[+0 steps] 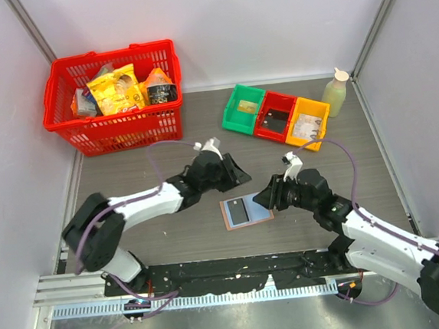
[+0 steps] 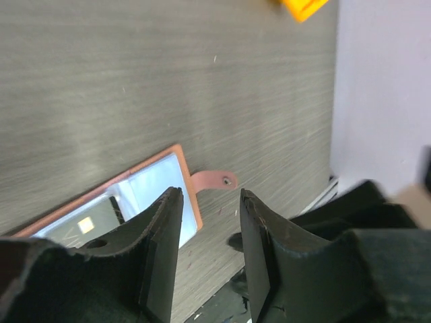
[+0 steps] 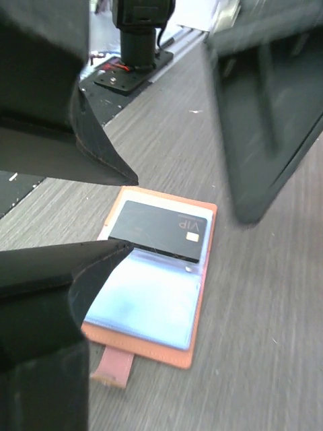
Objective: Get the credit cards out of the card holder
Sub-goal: Remove the credit card from the card holder.
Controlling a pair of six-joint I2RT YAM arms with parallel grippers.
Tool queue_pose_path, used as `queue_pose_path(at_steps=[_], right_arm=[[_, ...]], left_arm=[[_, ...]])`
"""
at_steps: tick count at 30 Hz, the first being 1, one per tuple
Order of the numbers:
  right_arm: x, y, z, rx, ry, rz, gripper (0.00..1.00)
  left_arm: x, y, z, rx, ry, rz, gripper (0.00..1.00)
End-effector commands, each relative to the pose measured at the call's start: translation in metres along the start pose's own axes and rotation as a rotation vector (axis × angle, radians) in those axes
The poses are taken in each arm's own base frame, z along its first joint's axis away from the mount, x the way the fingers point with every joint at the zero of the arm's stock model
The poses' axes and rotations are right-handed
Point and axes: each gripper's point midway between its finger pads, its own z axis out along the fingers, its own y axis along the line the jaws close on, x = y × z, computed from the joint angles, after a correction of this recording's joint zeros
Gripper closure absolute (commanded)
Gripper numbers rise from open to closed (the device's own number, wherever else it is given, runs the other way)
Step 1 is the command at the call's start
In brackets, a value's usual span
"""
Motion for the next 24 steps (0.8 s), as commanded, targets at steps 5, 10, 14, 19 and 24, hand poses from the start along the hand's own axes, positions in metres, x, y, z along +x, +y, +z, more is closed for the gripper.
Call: queue_pose_path(at_steps=[5, 10, 14, 19, 24], right_arm=[[0.004, 0.026, 0.026, -0.179, 0.034, 0.084, 0.66], [0.018, 0.013, 0.041, -0.153, 0.076, 0.117, 0.71], [0.035, -0.003, 0.047, -0.117, 0.124, 0.154, 0.74], [0.048, -0.030, 0.050, -0.059, 0.152, 0.262, 0.74], [0.064, -0.053, 0.050, 0.004, 0.190, 0.359, 0.74]], left_arm=[[-0.025, 0.041, -0.066, -0.150, -0.146, 0.068, 0.62], [0.001, 0.046, -0.069, -0.120, -0.057, 0.063, 0.69], [0.021, 0.050, -0.060, -0.124, 0.000, 0.083, 0.73], [0.040, 0.055, -0.049, -0.122, 0.057, 0.073, 0.75], [0.048, 0.059, -0.043, -0.134, 0.082, 0.071, 0.76]])
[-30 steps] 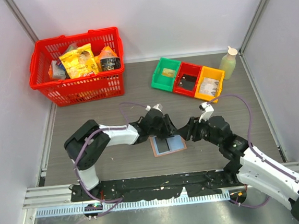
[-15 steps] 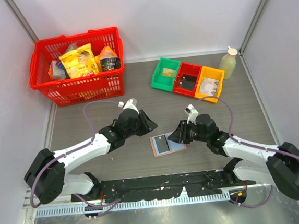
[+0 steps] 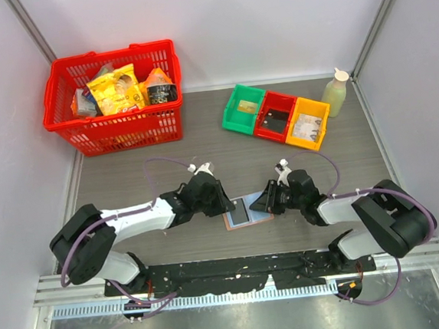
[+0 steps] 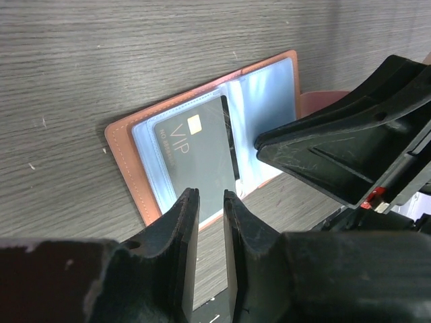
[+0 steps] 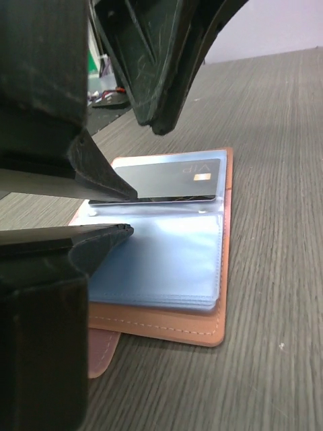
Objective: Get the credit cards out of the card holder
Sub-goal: Remove the credit card from the card holder.
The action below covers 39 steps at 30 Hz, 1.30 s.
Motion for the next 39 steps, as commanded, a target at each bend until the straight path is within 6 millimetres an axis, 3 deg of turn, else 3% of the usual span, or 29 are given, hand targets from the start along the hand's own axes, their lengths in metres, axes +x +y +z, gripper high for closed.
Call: queue_pose_path(at_steps=[1, 8, 18, 32, 36, 39], right_arm=[[-0.001, -0.002, 0.001, -0.034, -0.014, 0.048, 0.74], [-0.008, 0.021, 0.000, -0.127, -0.010, -0.011, 0.69], [-0.004, 0.028, 0.007, -0.185, 0.033, -0.005, 0.66], [0.003, 0.050, 0.011, -0.271, 0.091, -0.061, 0.66], [0.004, 0.050, 0.014, -0.261, 0.100, -0.076, 0.66], [0.003, 0.037, 0.017, -0.191, 0.084, -0.083, 0.66]], left_arm=[[0.003, -0.007, 0.007, 0.031, 0.010, 0.003, 0.76], [0.012, 0.006, 0.013, -0.010, 0.032, -0.005, 0.85], [0.020, 0.025, 0.014, -0.082, 0.030, -0.005, 0.98], [0.034, 0.043, 0.011, -0.153, 0.042, 0.012, 1.00], [0.035, 0.043, 0.012, -0.157, 0.046, 0.014, 1.00], [0.036, 0.045, 0.013, -0.161, 0.048, 0.014, 1.00]])
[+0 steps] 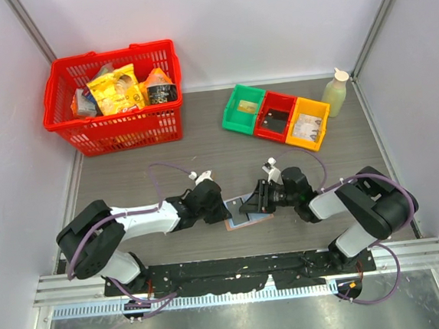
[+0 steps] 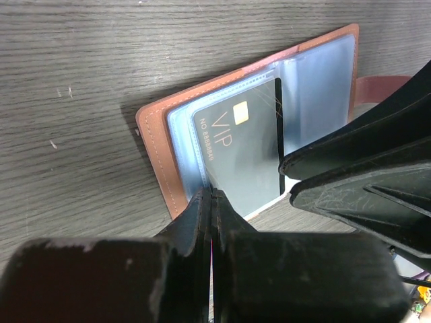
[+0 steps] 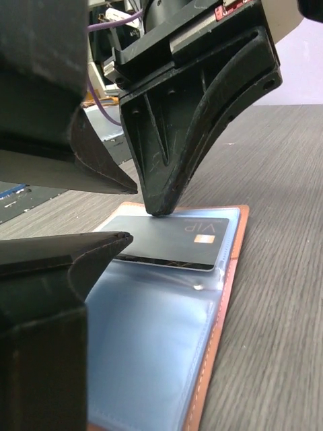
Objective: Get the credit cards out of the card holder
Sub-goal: Remove the credit card from the card holder.
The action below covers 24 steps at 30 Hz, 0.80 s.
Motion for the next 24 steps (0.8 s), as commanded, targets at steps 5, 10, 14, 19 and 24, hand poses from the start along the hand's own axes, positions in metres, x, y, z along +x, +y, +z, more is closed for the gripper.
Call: queue_pose_path(at_steps=[5, 10, 14, 19, 24], right_arm=[[-0.016, -0.017, -0.004, 0.144, -0.059, -0.111, 0.66], [-0.018, -0.020, -0.007, 0.182, -0.056, -0.129, 0.66], [-0.010, -0.013, -0.001, 0.116, -0.016, -0.113, 0.65], [-0.002, 0.001, 0.007, 0.023, 0.023, -0.105, 0.65], [-0.004, 0.015, 0.006, -0.040, 0.021, -0.112, 0.65]], left_arm=[[0.009, 0.023, -0.001, -0.084, 0.009, 0.010, 1.00], [0.010, 0.025, -0.001, -0.093, 0.010, 0.011, 1.00], [0.011, 0.024, 0.000, -0.092, 0.017, 0.011, 1.00], [0.012, 0.024, 0.000, -0.093, 0.018, 0.013, 1.00], [0.013, 0.024, 0.001, -0.094, 0.022, 0.015, 1.00]])
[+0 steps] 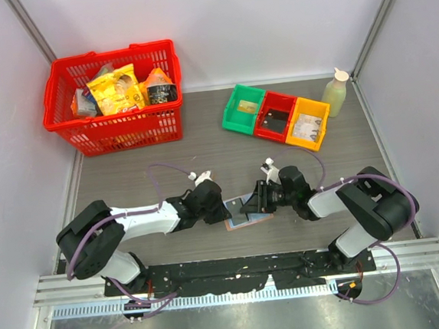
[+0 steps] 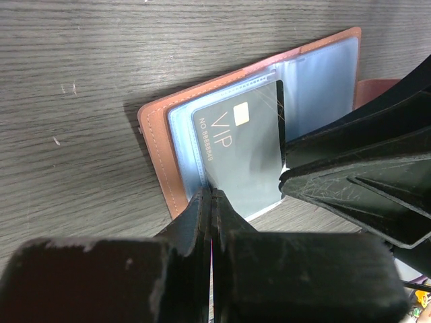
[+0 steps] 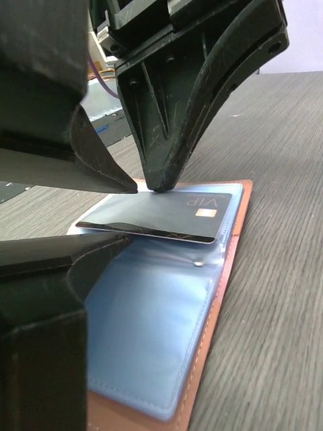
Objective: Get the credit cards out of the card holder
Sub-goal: Remove the credit card from the card holder.
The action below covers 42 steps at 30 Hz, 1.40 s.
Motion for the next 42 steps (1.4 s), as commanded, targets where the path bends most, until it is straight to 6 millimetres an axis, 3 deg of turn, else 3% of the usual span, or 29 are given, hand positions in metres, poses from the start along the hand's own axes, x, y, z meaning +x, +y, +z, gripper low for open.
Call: queue_pose_path(at_steps=[1, 13, 21, 30, 42], right_arm=[[-0.009, 0.029, 0.000, -0.119, -0.012, -0.051, 0.66], [-0.004, 0.036, 0.007, -0.174, 0.015, -0.027, 0.69], [0.000, 0.037, 0.017, -0.217, 0.028, -0.011, 0.60], [-0.005, 0.040, 0.005, -0.231, 0.007, -0.006, 0.67], [-0.012, 0.029, -0.008, -0.223, -0.021, 0.016, 0.72]], left_arm=[[0.012, 0.024, 0.002, -0.088, 0.029, 0.026, 1.00], [0.016, 0.020, 0.005, -0.075, 0.044, 0.033, 1.00], [0.020, 0.022, 0.006, -0.077, 0.053, 0.029, 1.00], [0.027, 0.042, 0.006, -0.138, 0.063, 0.021, 1.00], [0.027, 0.043, 0.005, -0.143, 0.063, 0.019, 1.00]])
